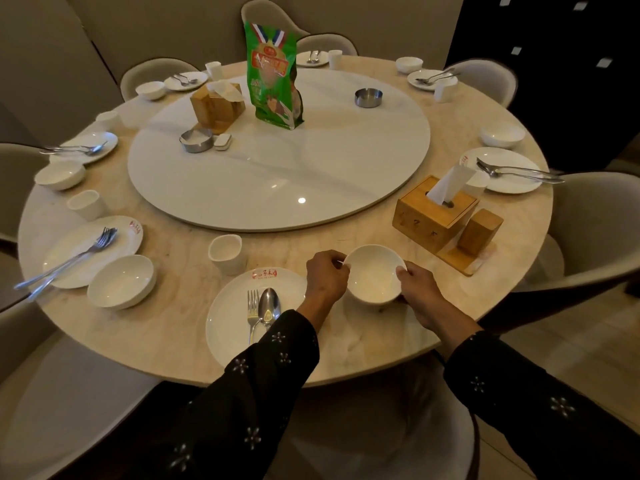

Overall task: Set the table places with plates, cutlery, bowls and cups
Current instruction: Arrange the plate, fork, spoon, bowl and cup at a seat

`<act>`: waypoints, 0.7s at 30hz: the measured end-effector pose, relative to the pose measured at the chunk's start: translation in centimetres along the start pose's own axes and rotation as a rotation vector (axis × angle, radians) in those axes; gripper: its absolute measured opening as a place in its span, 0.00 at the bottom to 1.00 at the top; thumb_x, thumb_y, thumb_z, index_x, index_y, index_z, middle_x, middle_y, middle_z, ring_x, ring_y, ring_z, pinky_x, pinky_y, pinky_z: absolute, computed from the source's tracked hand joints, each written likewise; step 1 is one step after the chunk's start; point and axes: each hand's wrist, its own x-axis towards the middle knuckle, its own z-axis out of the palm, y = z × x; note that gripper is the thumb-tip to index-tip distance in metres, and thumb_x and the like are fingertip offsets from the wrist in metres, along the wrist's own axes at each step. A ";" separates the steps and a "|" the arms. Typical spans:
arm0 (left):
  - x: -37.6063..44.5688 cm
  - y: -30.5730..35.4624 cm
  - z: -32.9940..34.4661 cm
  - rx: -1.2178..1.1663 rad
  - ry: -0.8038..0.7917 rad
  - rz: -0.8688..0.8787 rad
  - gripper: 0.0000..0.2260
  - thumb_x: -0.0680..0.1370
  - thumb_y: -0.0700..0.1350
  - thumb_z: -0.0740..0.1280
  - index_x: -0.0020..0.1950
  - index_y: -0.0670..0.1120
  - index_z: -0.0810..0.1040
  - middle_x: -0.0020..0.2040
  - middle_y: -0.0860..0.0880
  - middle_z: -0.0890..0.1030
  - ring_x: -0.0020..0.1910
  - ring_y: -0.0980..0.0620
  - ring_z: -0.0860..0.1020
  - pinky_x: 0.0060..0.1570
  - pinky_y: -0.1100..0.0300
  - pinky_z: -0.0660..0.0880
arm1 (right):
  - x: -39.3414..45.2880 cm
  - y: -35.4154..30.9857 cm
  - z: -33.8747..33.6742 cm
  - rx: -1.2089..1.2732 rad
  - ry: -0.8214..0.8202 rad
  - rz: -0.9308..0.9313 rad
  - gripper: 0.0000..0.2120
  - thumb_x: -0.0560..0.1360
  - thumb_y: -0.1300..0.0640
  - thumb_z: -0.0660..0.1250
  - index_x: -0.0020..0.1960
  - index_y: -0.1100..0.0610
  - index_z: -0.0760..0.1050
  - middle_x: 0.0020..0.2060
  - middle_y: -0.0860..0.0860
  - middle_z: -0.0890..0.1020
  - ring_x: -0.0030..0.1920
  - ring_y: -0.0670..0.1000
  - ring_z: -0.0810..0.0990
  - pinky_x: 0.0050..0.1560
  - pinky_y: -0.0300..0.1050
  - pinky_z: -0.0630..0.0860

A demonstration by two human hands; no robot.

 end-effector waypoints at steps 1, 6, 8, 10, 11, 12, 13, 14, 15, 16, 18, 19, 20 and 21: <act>0.1 0.1 0.3 0.002 0.002 -0.010 0.12 0.77 0.39 0.67 0.60 0.41 0.81 0.54 0.44 0.82 0.48 0.53 0.77 0.50 0.62 0.74 | 0.3 0.0 -0.2 -0.014 0.011 -0.004 0.17 0.83 0.56 0.55 0.69 0.57 0.70 0.60 0.55 0.76 0.58 0.56 0.74 0.58 0.54 0.76; 0.8 0.2 1.5 -0.010 0.003 -0.060 0.12 0.77 0.39 0.68 0.59 0.41 0.81 0.53 0.43 0.83 0.51 0.48 0.80 0.54 0.57 0.77 | 1.9 -0.2 -1.1 -0.084 0.025 -0.009 0.16 0.81 0.58 0.59 0.68 0.56 0.73 0.58 0.55 0.77 0.56 0.57 0.75 0.56 0.55 0.78; 1.1 0.3 1.9 -0.024 -0.004 -0.081 0.12 0.76 0.40 0.68 0.59 0.41 0.81 0.53 0.43 0.82 0.51 0.47 0.80 0.56 0.52 0.78 | 2.4 -0.3 -1.4 -0.108 0.036 -0.013 0.16 0.81 0.59 0.59 0.67 0.57 0.74 0.57 0.55 0.77 0.54 0.57 0.76 0.50 0.51 0.79; 1.2 0.3 2.3 -0.025 -0.002 -0.091 0.12 0.76 0.40 0.69 0.60 0.41 0.81 0.53 0.43 0.83 0.50 0.48 0.80 0.56 0.51 0.79 | 3.0 -0.2 -1.7 -0.129 0.053 -0.022 0.16 0.80 0.59 0.60 0.67 0.57 0.74 0.60 0.57 0.77 0.54 0.56 0.75 0.46 0.48 0.76; 1.3 0.2 2.5 -0.025 0.002 -0.093 0.12 0.77 0.40 0.69 0.60 0.41 0.81 0.53 0.44 0.83 0.50 0.48 0.80 0.57 0.52 0.78 | 3.2 -0.2 -1.7 -0.135 0.060 -0.023 0.16 0.80 0.59 0.60 0.67 0.57 0.74 0.62 0.57 0.77 0.54 0.55 0.75 0.47 0.48 0.75; 1.3 0.2 2.6 -0.024 0.006 -0.092 0.12 0.77 0.41 0.69 0.60 0.41 0.81 0.53 0.44 0.82 0.49 0.50 0.79 0.57 0.54 0.78 | 3.4 -0.2 -1.8 -0.139 0.069 -0.023 0.16 0.80 0.60 0.61 0.68 0.58 0.74 0.63 0.57 0.76 0.55 0.55 0.74 0.48 0.48 0.75; 1.4 0.2 2.7 -0.020 0.010 -0.085 0.12 0.77 0.41 0.69 0.60 0.41 0.81 0.53 0.44 0.82 0.48 0.51 0.78 0.56 0.56 0.77 | 3.5 -0.2 -1.8 -0.145 0.074 -0.024 0.16 0.80 0.60 0.61 0.68 0.58 0.73 0.64 0.57 0.76 0.55 0.55 0.75 0.48 0.48 0.75; 1.3 0.3 2.7 -0.014 0.010 -0.082 0.12 0.77 0.41 0.69 0.60 0.41 0.81 0.53 0.44 0.82 0.47 0.52 0.77 0.56 0.57 0.77 | 3.6 -0.1 -1.8 -0.153 0.077 -0.024 0.17 0.80 0.60 0.61 0.68 0.58 0.73 0.64 0.57 0.76 0.56 0.56 0.75 0.50 0.49 0.76; 1.3 0.3 2.7 -0.016 0.009 -0.081 0.12 0.77 0.41 0.69 0.60 0.41 0.81 0.53 0.44 0.82 0.47 0.52 0.78 0.56 0.57 0.77 | 3.6 -0.1 -1.8 -0.164 0.078 -0.024 0.17 0.80 0.60 0.61 0.68 0.58 0.73 0.64 0.57 0.76 0.57 0.56 0.75 0.52 0.50 0.77; 1.3 0.3 2.6 -0.025 0.004 -0.088 0.12 0.77 0.42 0.69 0.60 0.42 0.80 0.52 0.44 0.83 0.47 0.51 0.79 0.56 0.55 0.77 | 3.5 0.0 -1.8 -0.181 0.080 -0.026 0.17 0.80 0.60 0.62 0.68 0.58 0.73 0.64 0.57 0.76 0.58 0.57 0.75 0.55 0.51 0.77; 1.1 0.2 2.2 -0.044 -0.009 -0.112 0.14 0.76 0.46 0.70 0.60 0.43 0.80 0.52 0.44 0.83 0.50 0.48 0.81 0.58 0.53 0.77 | 3.2 -0.2 -1.8 -0.250 0.103 -0.057 0.18 0.79 0.58 0.63 0.69 0.58 0.72 0.65 0.56 0.76 0.61 0.57 0.75 0.59 0.51 0.75; 1.0 0.0 1.7 -0.047 -0.011 -0.117 0.15 0.76 0.49 0.70 0.60 0.43 0.79 0.52 0.44 0.83 0.51 0.47 0.81 0.58 0.52 0.77 | 3.0 -0.3 -1.7 -0.300 0.132 -0.098 0.19 0.79 0.56 0.63 0.69 0.57 0.71 0.66 0.56 0.75 0.63 0.56 0.74 0.61 0.51 0.74; 0.8 -0.2 1.1 -0.050 -0.005 -0.112 0.16 0.76 0.51 0.70 0.60 0.44 0.79 0.51 0.45 0.83 0.50 0.47 0.81 0.58 0.51 0.77 | 2.7 -0.5 -1.5 -0.343 0.170 -0.158 0.20 0.79 0.55 0.64 0.69 0.56 0.70 0.66 0.55 0.74 0.64 0.56 0.73 0.62 0.51 0.72; 0.7 -0.5 0.3 -0.060 0.008 -0.095 0.16 0.76 0.52 0.70 0.58 0.44 0.80 0.50 0.45 0.83 0.49 0.47 0.82 0.56 0.49 0.78 | 2.2 -0.8 -1.1 -0.367 0.203 -0.229 0.20 0.78 0.54 0.65 0.69 0.54 0.70 0.67 0.54 0.73 0.65 0.55 0.72 0.62 0.50 0.71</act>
